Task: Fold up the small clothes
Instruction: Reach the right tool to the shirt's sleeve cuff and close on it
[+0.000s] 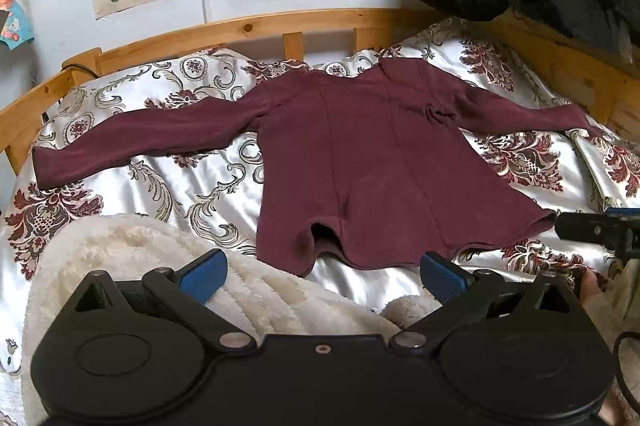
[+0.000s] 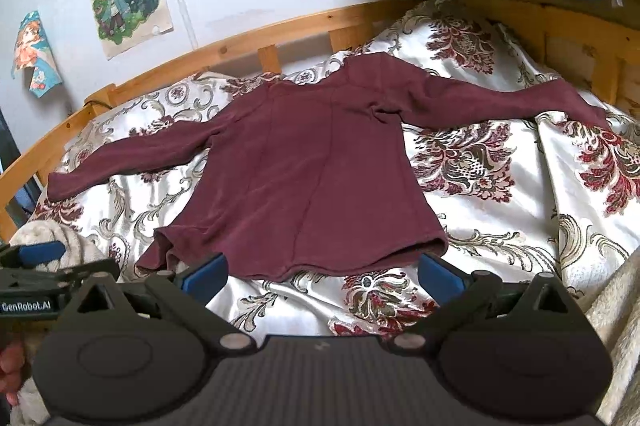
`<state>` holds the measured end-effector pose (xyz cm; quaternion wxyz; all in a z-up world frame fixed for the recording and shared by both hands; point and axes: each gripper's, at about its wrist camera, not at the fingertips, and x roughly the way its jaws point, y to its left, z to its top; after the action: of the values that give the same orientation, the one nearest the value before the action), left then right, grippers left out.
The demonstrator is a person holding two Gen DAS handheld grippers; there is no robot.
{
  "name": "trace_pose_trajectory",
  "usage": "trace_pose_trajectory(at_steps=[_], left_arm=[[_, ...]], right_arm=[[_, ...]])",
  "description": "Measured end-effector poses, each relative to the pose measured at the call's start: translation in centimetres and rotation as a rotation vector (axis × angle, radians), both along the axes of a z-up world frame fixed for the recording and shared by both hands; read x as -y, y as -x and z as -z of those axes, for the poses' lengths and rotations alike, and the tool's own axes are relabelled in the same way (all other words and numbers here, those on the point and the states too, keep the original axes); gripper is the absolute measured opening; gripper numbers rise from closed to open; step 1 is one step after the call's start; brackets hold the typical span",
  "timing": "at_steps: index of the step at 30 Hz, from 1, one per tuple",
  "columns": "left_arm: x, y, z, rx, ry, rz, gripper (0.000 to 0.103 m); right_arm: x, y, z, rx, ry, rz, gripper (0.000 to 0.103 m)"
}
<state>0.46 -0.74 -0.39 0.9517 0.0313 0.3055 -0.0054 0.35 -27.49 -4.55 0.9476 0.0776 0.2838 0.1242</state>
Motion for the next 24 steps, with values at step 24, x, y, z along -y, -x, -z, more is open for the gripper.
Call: trace_pose_trajectory(at_steps=[24], left_arm=[[2.6,-15.8,-2.7,-0.035,-0.149,0.075,0.102]], right_arm=[[16.1,-13.4,-3.3,-0.087,-0.290,0.596,0.103]])
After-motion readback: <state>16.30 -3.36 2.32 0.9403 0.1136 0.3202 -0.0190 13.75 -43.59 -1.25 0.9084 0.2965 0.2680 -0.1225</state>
